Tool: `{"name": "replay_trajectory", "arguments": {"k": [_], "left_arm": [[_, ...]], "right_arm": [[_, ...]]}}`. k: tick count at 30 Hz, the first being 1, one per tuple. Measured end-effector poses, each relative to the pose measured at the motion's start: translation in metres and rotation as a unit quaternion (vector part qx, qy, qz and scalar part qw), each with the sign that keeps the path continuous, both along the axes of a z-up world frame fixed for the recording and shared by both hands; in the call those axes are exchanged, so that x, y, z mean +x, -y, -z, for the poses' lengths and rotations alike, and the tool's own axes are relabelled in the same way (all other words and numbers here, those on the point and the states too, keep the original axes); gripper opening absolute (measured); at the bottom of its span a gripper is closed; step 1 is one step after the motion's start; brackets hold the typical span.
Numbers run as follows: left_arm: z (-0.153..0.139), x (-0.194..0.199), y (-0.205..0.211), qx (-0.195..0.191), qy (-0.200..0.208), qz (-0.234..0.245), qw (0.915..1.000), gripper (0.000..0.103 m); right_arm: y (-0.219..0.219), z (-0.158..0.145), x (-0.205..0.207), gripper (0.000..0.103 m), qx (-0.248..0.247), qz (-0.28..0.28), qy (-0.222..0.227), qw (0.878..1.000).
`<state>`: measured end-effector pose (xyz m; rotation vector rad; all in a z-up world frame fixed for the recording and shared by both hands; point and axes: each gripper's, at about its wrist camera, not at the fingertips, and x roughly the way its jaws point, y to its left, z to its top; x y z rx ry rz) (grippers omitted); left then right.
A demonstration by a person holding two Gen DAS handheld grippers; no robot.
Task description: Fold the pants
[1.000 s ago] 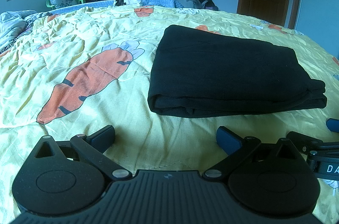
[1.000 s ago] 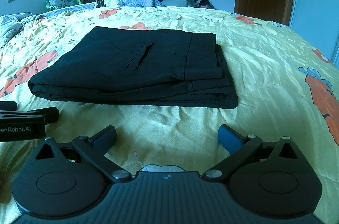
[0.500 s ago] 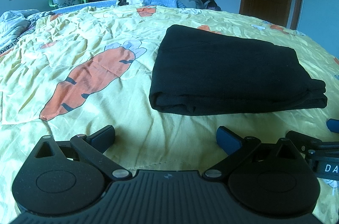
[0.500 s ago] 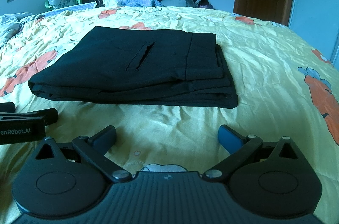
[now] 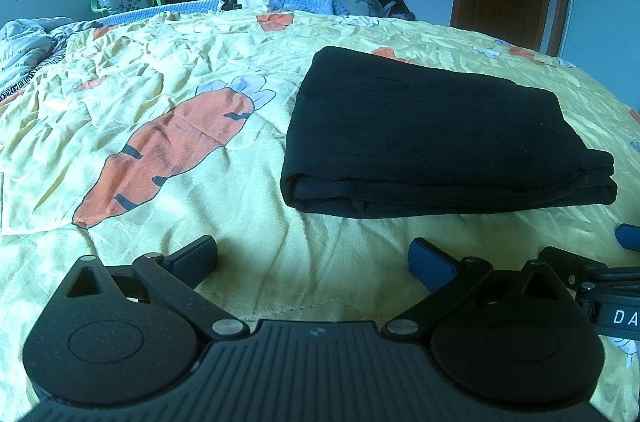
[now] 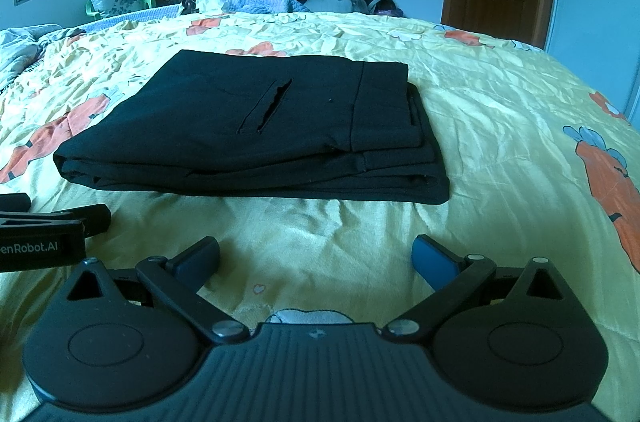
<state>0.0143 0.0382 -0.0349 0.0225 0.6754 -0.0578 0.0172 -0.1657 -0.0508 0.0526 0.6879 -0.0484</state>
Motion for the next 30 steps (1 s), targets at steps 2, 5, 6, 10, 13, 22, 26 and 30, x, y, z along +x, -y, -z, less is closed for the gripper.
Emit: {"name": "replay_trajectory", "arguments": {"k": [2,5,6,10,13,22,26,30], "left_arm": [[0.0000,0.0000,0.0000,0.000,0.000,0.000,1.0000,0.103],[0.0000,0.0001,0.0001,0.001,0.000,0.000,1.0000,0.103],[0.0000,0.0001,0.0000,0.000,0.000,0.000,1.0000,0.103],[0.0000,0.0001,0.0001,0.000,0.000,0.000,1.0000,0.103],[-0.0001,0.0002,0.0003,0.000,0.000,0.000,1.0000,0.103],[-0.0002,0.0004,0.0004,0.000,0.000,0.000,1.0000,0.103],[-0.0009,0.0004,-0.0012,-0.008,0.001,0.005,1.0000,0.103],[-0.0035,0.0004,-0.0075,-0.027,0.008,0.003,0.9996,0.103]], "right_arm": [[-0.0008,0.0001,-0.0001,0.103,0.000,0.000,0.000,1.000],[0.0001,0.0002,0.0002,0.103,0.000,0.000,0.000,1.000],[0.0002,0.0002,0.0002,0.103,0.000,0.000,0.000,1.000],[0.0002,0.0002,0.0002,0.103,0.000,0.000,0.000,1.000],[0.0003,0.0002,0.0003,0.103,0.000,0.000,0.000,1.000],[0.0002,0.0001,0.0002,0.103,0.000,0.000,0.000,1.000],[0.0001,0.0001,0.0001,0.103,0.000,0.000,0.000,1.000],[0.0000,0.0000,0.0000,0.103,0.001,-0.002,0.000,1.000]]}}
